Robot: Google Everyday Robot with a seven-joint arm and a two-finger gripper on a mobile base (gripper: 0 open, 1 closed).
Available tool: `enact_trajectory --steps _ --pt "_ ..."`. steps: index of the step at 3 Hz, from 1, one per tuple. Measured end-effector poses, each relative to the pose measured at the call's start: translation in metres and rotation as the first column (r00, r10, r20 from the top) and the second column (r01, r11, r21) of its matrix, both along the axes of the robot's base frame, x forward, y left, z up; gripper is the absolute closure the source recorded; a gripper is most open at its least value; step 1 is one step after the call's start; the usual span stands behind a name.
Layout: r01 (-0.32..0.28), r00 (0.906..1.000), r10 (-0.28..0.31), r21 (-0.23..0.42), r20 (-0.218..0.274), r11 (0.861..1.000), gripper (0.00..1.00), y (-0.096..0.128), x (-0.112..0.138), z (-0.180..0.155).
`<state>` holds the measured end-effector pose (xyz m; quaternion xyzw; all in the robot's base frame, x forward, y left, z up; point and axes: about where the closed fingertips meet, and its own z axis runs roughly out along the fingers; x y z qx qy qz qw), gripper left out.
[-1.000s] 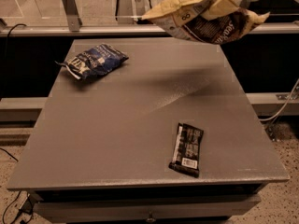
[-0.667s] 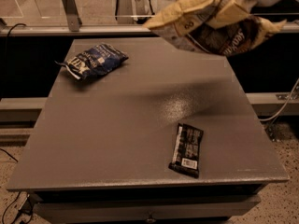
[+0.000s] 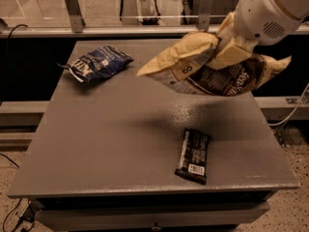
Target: Move brown chip bag near rxbar chocolate
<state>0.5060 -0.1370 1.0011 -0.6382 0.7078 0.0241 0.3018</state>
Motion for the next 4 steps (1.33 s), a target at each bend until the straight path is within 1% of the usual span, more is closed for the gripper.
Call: enact_trajectory --steps 1,2,4 --pt "-0.026 0.9993 0.025 -0.037 -0.026 0.999 0.82 0.01 -0.015 -0.013" --pt "-0.03 0.9992 0.028 -0.078 -0.03 0.996 0.58 0.018 -0.023 -0.023" --pt "-0.034 0.9992 0.032 -0.08 -0.026 0.996 0.12 0.021 -0.024 -0.021"
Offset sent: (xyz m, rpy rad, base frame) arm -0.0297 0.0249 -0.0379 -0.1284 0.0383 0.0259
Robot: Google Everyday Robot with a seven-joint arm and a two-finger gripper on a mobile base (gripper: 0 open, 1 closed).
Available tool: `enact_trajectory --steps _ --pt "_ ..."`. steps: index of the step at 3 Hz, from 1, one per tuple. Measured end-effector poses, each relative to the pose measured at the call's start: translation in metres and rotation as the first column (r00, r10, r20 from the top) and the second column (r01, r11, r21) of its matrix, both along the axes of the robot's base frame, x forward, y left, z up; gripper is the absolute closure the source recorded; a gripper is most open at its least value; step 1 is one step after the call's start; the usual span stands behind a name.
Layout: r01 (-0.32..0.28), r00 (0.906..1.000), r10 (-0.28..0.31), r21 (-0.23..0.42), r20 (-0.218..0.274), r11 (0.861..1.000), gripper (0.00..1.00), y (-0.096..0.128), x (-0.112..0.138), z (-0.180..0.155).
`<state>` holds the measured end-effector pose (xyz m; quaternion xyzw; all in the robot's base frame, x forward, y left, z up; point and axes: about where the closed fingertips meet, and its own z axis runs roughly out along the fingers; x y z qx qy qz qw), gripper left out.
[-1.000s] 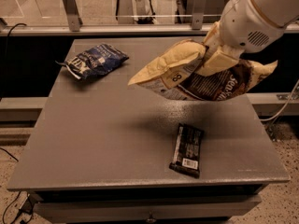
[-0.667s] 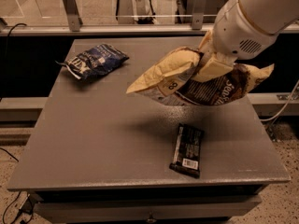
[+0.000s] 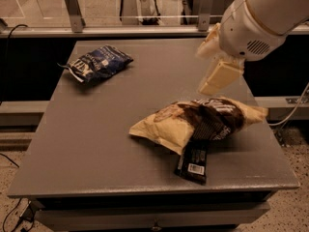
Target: Move brown chip bag near rxbar chocolate
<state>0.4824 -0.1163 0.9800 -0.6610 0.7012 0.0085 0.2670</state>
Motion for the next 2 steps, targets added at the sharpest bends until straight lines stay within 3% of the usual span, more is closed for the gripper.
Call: enact_trajectory --steps 1,2 --pt "-0.002 1.0 0.002 -0.001 0.003 1.0 0.0 0.0012 -0.0007 0.0013" --pt "-0.002 1.0 0.002 -0.001 0.003 1.0 0.0 0.0012 -0.0007 0.0013"
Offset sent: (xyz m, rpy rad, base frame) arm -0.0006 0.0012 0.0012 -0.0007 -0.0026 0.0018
